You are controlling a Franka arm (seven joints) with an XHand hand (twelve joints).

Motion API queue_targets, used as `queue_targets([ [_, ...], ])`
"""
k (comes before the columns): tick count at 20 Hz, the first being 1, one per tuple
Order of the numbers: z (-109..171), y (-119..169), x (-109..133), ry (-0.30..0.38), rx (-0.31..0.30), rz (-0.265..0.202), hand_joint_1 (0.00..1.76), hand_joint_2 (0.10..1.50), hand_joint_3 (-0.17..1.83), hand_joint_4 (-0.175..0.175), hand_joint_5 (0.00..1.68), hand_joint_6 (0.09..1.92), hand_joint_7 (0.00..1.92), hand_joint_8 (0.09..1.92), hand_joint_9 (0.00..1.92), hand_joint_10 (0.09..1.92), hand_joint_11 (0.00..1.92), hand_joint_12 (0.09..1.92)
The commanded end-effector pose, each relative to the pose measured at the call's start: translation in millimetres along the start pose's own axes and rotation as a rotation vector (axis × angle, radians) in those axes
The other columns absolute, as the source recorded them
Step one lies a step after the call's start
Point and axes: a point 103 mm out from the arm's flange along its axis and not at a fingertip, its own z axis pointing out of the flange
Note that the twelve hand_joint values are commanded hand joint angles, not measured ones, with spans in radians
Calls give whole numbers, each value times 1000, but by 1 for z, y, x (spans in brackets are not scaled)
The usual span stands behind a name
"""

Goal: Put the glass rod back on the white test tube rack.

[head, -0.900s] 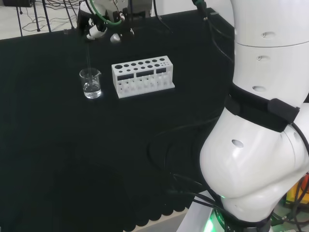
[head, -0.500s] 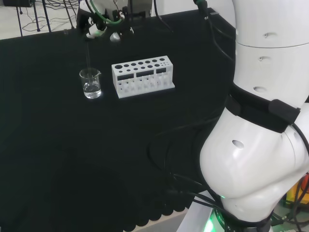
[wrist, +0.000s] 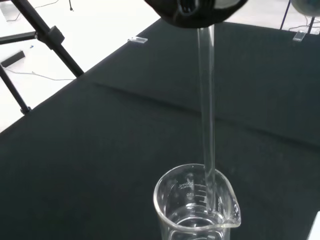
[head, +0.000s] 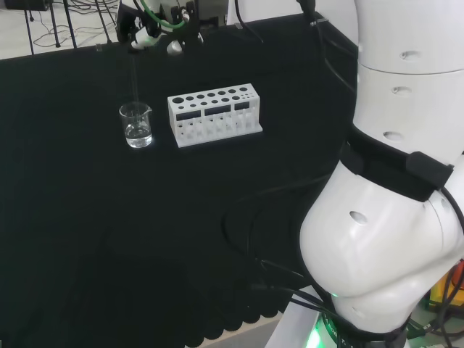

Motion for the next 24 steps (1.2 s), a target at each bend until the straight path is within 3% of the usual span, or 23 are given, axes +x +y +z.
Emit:
queue_targets([
  [1, -35, -18, 0, -3, -32, 16, 1305, 1030, 0, -175, 1167, 386, 1222, 904, 1830, 232, 1281, 718],
  [10, -83, -40, -1, -15, -102, 21, 1305, 1030, 0, -175, 1168, 385, 1221, 905, 1830, 232, 1281, 717],
  [24, -81, -73, -56, -9, -106, 117, 1305, 1030, 0, -175, 1168, 384, 1222, 904, 1831, 231, 1282, 716],
])
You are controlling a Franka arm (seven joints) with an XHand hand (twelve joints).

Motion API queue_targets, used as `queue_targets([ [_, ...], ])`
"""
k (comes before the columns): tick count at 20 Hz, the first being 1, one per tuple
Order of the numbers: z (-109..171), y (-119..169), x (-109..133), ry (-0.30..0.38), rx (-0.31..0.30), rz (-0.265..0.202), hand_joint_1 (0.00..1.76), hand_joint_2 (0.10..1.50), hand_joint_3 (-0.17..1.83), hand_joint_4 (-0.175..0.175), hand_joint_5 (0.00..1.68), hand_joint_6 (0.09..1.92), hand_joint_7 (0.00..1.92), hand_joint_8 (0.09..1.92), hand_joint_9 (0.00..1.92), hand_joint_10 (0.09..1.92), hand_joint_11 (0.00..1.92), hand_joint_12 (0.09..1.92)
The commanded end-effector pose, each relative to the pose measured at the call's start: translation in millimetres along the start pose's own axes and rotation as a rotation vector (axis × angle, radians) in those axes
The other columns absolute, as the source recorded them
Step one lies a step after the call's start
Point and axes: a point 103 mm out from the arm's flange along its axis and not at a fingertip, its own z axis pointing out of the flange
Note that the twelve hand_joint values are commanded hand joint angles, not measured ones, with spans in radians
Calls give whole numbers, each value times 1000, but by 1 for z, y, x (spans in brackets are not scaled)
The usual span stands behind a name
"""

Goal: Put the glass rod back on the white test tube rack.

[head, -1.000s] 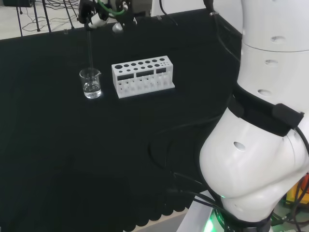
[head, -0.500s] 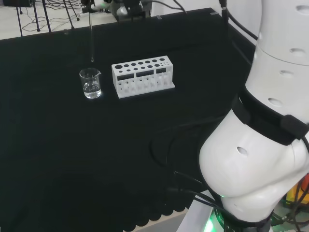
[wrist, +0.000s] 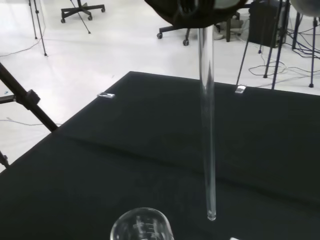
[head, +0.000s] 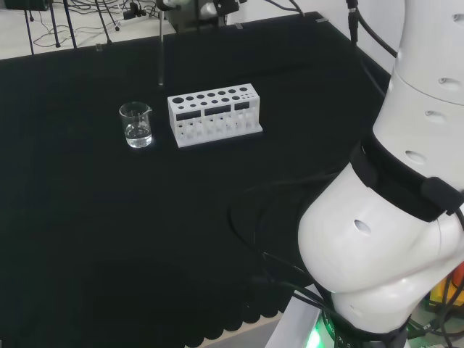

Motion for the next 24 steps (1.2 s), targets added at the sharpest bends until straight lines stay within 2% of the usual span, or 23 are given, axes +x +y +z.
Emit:
queue_targets([
  [1, 3, -12, -18, -6, 2, 28, 1305, 1030, 0, -175, 1168, 384, 1222, 904, 1831, 231, 1282, 716],
  [10, 18, -15, -32, -6, 27, 37, 1305, 1030, 0, -175, 1168, 383, 1222, 903, 1832, 230, 1282, 715],
  [24, 37, -5, -36, 19, 45, 50, 1305, 1030, 0, -175, 1170, 381, 1223, 902, 1832, 229, 1282, 713],
])
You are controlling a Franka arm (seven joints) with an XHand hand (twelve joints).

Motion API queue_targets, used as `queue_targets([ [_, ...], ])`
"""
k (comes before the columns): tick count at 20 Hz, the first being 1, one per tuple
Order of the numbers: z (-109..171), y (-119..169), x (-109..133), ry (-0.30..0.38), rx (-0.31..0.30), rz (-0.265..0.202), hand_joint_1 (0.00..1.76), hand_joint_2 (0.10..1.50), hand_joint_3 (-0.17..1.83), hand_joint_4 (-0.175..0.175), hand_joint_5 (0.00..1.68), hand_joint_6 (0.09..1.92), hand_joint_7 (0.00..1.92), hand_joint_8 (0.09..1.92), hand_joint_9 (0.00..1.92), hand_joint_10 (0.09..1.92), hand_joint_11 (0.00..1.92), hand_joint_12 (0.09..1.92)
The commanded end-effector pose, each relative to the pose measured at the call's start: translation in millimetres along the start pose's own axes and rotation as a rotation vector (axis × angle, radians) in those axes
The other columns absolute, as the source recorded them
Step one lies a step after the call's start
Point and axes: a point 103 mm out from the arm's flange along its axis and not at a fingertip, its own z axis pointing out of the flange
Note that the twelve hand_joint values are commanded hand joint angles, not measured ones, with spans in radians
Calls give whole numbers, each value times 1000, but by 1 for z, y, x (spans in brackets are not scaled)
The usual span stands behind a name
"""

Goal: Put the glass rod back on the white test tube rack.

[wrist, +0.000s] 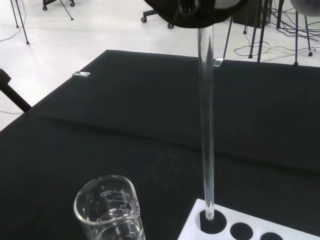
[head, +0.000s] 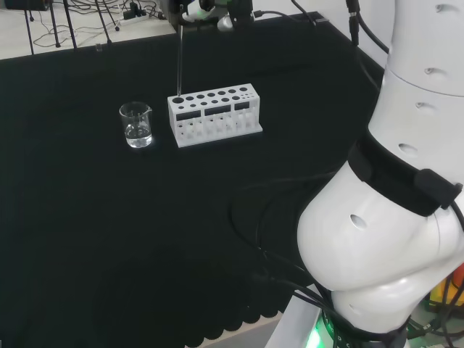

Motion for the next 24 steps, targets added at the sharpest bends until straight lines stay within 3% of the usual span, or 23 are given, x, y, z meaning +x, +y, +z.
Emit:
queue_targets([
  [1, 5, 6, -1, 12, 4, 7, 1305, 1030, 0, -175, 1170, 381, 1223, 902, 1832, 229, 1282, 713],
  [24, 68, 14, -8, 50, 80, 13, 1305, 1029, 0, -175, 1172, 378, 1225, 899, 1832, 229, 1282, 709],
])
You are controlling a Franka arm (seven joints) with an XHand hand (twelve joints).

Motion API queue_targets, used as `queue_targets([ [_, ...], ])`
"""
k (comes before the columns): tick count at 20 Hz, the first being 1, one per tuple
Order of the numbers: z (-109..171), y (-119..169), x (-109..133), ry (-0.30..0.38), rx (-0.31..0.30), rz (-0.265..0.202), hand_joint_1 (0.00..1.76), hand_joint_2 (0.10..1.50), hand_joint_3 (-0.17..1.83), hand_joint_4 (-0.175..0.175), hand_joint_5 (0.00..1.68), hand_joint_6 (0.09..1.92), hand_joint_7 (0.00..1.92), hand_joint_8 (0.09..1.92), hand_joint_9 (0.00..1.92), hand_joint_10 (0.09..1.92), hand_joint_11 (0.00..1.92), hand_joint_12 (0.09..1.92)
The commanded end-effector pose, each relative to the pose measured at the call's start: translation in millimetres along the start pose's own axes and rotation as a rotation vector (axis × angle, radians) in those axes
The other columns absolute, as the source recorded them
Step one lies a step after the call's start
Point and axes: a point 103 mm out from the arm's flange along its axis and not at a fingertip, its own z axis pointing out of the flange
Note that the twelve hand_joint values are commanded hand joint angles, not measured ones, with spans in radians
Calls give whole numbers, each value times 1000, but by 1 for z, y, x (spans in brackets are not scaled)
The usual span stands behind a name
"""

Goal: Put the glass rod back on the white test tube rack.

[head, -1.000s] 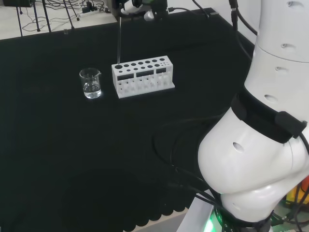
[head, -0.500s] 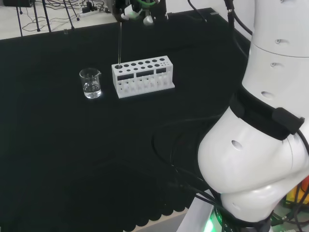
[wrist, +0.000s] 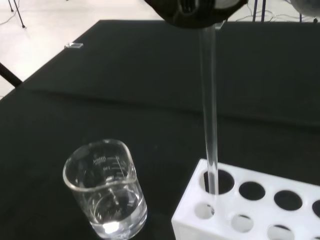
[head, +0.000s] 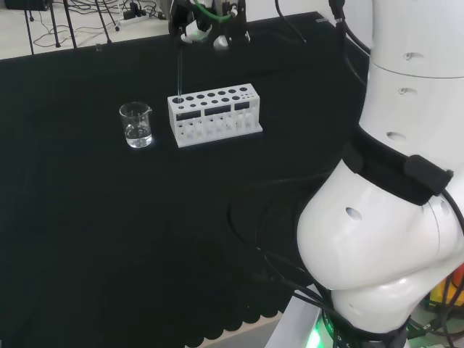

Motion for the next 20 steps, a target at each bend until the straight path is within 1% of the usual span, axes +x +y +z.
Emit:
queue_targets([
  [1, 15, 3, -3, 5, 13, -3, 1305, 1029, 0, -175, 1172, 378, 1225, 899, 1832, 229, 1282, 709],
  [9, 22, 3, -6, 15, 10, -6, 1305, 1029, 0, -175, 1173, 377, 1225, 898, 1832, 229, 1281, 708],
  [16, 33, 12, -5, 13, 69, -3, 1305, 1029, 0, -175, 1173, 377, 1227, 895, 1828, 228, 1279, 706],
  [20, 38, 14, -4, 4, 78, -3, 1305, 1028, -1, -175, 1172, 382, 1232, 884, 1822, 226, 1273, 703],
])
